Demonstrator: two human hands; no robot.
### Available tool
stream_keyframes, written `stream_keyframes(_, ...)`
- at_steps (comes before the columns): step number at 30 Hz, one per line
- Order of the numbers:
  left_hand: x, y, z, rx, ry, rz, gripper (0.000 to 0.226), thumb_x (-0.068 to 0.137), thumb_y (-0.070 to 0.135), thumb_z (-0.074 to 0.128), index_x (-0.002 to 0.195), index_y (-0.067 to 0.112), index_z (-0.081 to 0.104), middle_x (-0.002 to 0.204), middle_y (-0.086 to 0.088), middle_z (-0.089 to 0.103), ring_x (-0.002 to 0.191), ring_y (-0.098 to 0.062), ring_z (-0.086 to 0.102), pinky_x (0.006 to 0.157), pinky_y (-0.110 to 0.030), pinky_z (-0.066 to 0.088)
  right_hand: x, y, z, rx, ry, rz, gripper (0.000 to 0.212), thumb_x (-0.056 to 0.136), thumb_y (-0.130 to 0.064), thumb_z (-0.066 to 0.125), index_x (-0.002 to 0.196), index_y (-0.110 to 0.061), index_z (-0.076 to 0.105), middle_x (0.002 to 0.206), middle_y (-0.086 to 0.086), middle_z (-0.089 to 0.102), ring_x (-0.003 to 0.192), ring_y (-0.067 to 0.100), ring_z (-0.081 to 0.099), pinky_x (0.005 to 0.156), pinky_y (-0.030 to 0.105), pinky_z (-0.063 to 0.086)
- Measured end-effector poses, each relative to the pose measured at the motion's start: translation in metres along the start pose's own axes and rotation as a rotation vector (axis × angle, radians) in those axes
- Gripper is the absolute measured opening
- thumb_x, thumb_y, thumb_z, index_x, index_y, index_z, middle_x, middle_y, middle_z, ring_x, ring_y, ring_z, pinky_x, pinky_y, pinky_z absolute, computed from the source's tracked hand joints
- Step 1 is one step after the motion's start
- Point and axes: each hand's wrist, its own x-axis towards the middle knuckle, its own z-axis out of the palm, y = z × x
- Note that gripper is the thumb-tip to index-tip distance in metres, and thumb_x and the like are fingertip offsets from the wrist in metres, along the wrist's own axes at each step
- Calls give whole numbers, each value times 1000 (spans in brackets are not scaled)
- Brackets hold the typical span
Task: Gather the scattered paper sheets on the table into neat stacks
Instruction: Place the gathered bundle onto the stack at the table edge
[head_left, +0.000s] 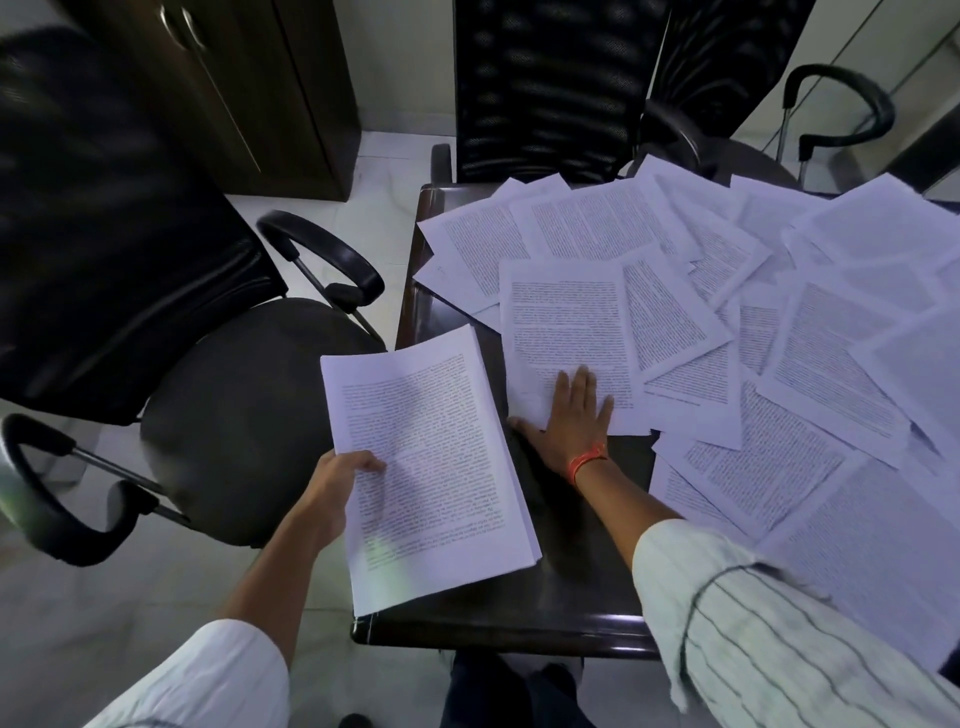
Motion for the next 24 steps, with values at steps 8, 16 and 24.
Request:
stream_keyframes(8, 3, 2, 2, 39, -50, 7, 15, 83, -9, 58, 90, 2, 66, 96, -14, 69, 90, -34, 64, 76, -40, 53, -8, 2, -51, 757, 419, 210, 25, 96, -16, 61, 119, -8, 62, 116, 14, 69, 105, 33, 67, 90, 45, 56)
stream_keyframes(16, 12, 3, 44, 105, -126, 52, 26, 79, -6, 62, 105, -6, 67, 102, -17, 72, 92, -34, 68, 83, -43, 57, -91, -33, -70, 452, 312, -295, 55, 90, 1, 57, 143, -10, 46, 116, 16, 69, 99, 32, 69, 85, 42, 58)
stream_keyframes(24, 18, 0, 67, 141, -66, 3, 38, 99, 33, 53, 113, 3, 70, 104, -18, 75, 93, -31, 72, 93, -49, 56, -139, -60, -28, -31, -103, -399, 64, 100, -20, 48, 152, -17, 12, 115, 16, 61, 95, 32, 64, 81, 43, 53)
